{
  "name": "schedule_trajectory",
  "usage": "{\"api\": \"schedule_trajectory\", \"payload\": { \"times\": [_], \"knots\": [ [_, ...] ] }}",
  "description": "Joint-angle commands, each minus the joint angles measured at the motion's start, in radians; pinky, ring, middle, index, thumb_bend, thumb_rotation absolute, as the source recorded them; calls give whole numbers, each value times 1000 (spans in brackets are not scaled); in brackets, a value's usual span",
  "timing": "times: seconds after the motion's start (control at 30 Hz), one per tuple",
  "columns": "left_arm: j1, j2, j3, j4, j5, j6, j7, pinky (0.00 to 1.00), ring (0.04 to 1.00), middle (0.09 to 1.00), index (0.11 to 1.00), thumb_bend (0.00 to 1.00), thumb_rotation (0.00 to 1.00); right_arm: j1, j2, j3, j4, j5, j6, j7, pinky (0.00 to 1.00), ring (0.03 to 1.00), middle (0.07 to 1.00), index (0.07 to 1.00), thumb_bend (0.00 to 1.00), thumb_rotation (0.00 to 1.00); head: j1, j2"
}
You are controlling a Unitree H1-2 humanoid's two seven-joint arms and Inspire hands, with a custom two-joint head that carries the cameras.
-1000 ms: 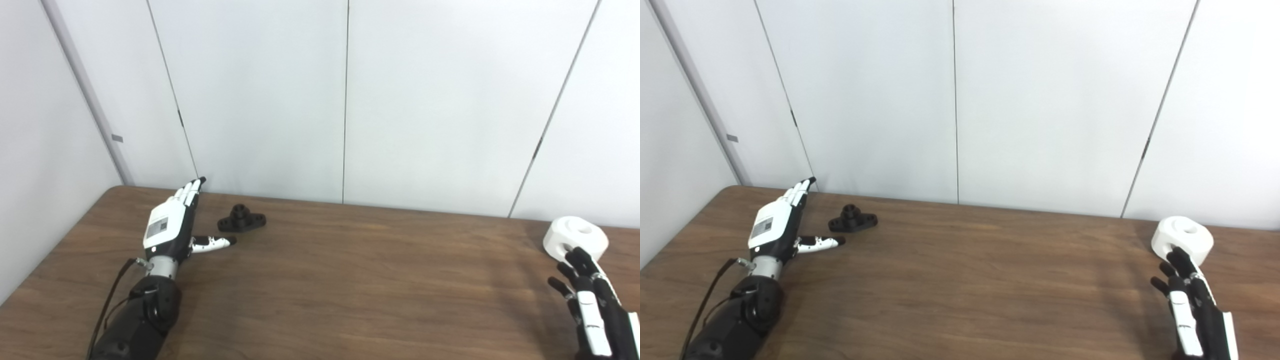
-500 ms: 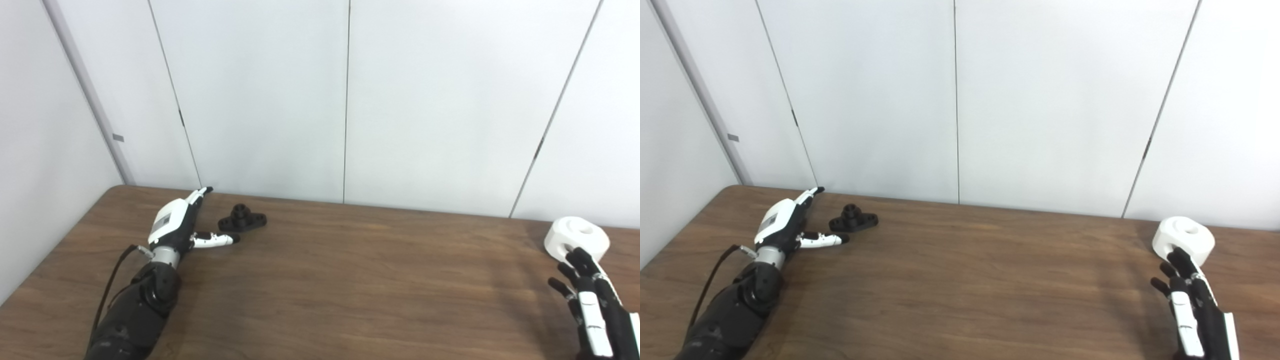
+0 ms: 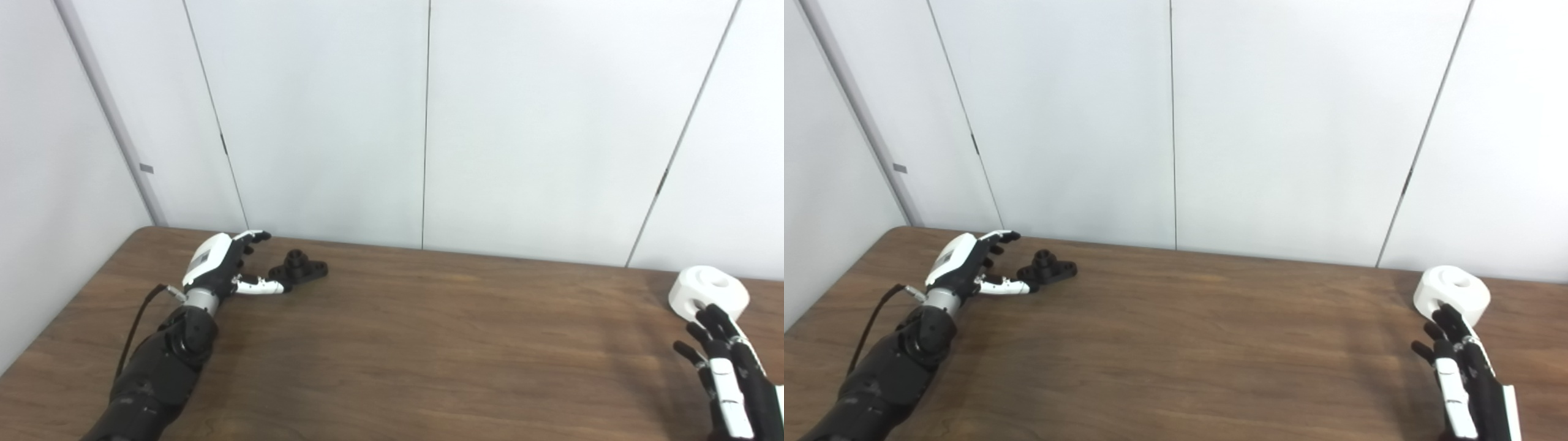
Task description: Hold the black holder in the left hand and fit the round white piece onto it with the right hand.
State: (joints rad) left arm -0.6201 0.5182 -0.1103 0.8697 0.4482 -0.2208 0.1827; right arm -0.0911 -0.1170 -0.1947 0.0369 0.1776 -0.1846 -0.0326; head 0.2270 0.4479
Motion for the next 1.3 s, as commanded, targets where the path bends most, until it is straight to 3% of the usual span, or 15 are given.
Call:
{"api": "schedule_trajectory", "payload": {
  "times": [0.0,0.17,0.67,1.07,1.27],
  "knots": [
    [-48,18,-4,-2,-16,-45,-3,721,816,840,781,1000,233,7,13,3,-13,5,-19,5,765,869,875,849,425,690,-1,5],
    [-50,16,-10,-2,-29,-70,-12,775,833,812,738,1000,198,11,17,4,-27,-4,-15,-1,766,857,865,838,451,682,-10,10],
    [-41,29,-67,-34,11,-67,-45,747,817,805,735,1000,185,17,36,6,-61,-17,2,-8,754,857,865,833,466,684,-42,33],
    [-71,29,-109,-15,37,-58,-60,719,795,803,738,1000,247,43,54,8,-147,-23,25,-15,754,847,870,843,449,687,-46,38],
    [-94,34,-123,9,38,-57,-72,754,821,799,723,978,246,62,65,9,-208,-40,28,-28,723,823,851,821,483,698,-48,44]
  ]
}}
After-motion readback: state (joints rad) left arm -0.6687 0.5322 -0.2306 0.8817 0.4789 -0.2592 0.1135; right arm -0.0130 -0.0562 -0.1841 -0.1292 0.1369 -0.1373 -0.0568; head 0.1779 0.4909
